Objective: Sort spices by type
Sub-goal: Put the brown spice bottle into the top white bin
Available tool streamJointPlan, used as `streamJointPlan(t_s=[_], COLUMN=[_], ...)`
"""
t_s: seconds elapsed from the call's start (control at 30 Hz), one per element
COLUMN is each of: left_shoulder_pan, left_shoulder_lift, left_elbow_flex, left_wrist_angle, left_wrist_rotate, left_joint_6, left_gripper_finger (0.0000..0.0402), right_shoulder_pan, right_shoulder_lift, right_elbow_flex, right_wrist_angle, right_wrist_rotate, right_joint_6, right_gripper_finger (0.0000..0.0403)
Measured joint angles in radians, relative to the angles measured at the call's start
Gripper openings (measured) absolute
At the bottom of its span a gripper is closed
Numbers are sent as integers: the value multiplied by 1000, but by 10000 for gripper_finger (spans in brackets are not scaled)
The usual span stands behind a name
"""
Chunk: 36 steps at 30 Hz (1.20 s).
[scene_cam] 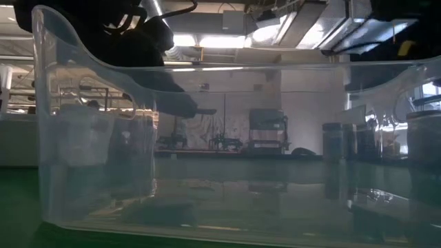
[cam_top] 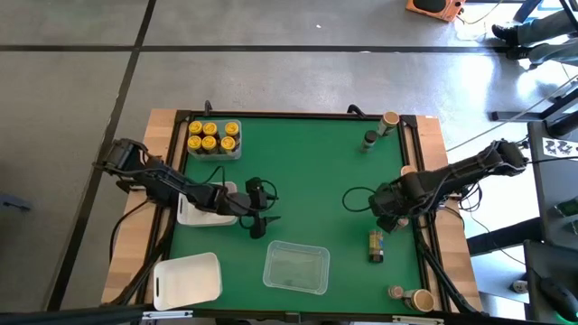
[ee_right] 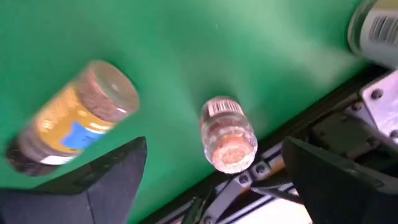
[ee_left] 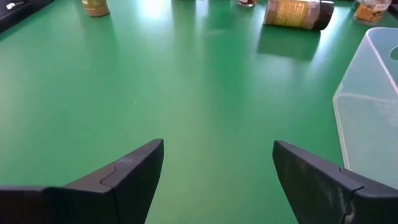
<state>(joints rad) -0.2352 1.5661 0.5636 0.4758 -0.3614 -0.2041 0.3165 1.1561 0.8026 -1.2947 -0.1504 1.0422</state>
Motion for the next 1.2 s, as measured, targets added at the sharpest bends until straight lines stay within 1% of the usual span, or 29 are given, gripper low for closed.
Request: streamJointPlan(t_s=[0.13, 0.37, 0.57, 0.67, 0.8, 0.97, 1.2], left_shoulder_pan=[-3, -3, -2, -1, -1, -10, -13], left_shoulder_lift=[0, 0, 0, 0, 0, 0, 0], left_elbow_flex=[0, 0, 0, 0, 0, 0, 0], left_wrist_angle=[0, 5, 7, 7, 7, 7, 7], left_wrist_rotate=[0, 0, -1, -1, -1, -2, -2], left_joint_6=[2, 2, 5, 6, 6, 29, 31], left_gripper_finger=[301, 301, 302, 302, 301, 301, 301], right_shoulder_pan=[20, 17, 17, 17, 17, 17, 17], right_shoulder_lift=[46, 148, 218, 239, 251, 272, 283], right_elbow_flex=[-23, -51, -53, -53, -53, -53, -54], right_wrist_angle=[9, -16, -7, -1, 50, 42, 118], right_wrist_rotate=[-35, -56, -108, -115, -110, -113, -105], right_joint_6=[17, 54, 54, 54, 29, 28, 25], right_gripper_finger=[372, 372, 368, 351, 311, 267, 234])
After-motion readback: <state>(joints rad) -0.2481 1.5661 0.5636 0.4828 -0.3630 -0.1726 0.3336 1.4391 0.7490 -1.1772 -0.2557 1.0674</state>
